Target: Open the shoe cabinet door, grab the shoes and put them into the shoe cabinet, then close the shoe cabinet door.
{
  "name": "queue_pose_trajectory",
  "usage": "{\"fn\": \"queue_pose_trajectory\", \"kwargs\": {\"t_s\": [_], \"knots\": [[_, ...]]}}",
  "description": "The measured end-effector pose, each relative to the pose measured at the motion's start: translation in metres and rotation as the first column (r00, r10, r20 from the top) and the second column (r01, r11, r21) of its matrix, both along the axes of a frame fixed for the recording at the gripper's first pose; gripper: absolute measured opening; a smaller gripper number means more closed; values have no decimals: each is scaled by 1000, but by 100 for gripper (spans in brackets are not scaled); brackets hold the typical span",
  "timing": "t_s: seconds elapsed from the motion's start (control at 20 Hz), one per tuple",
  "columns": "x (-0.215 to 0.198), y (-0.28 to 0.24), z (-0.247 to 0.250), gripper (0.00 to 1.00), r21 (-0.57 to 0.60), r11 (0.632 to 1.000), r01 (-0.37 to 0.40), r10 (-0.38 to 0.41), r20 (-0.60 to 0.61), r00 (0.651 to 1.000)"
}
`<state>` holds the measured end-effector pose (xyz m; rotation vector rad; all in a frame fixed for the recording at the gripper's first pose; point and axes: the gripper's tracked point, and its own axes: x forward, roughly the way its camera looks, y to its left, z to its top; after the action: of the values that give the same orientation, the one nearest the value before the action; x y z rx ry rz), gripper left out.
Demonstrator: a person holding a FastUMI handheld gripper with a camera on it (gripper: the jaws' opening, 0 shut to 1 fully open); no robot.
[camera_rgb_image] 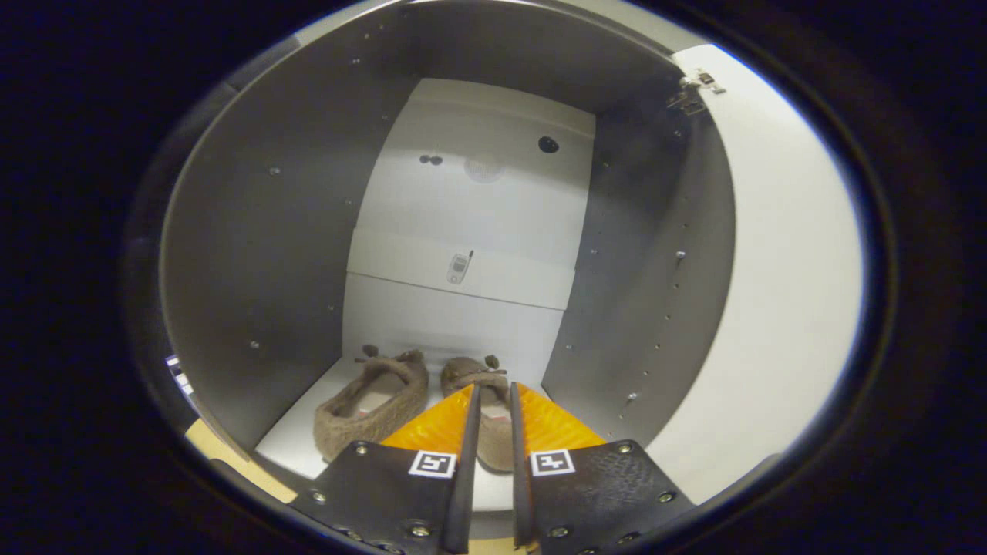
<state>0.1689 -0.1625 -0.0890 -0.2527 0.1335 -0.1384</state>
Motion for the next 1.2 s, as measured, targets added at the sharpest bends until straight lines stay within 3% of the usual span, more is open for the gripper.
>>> {"fn": "queue_pose_trajectory", "kwargs": {"t_s": [0.75,1.2], "knots": [[-206,-22,40,21,67,989,-133,130,49,990],[-343,-78,71,24,93,988,-123,113,100,988]]}}
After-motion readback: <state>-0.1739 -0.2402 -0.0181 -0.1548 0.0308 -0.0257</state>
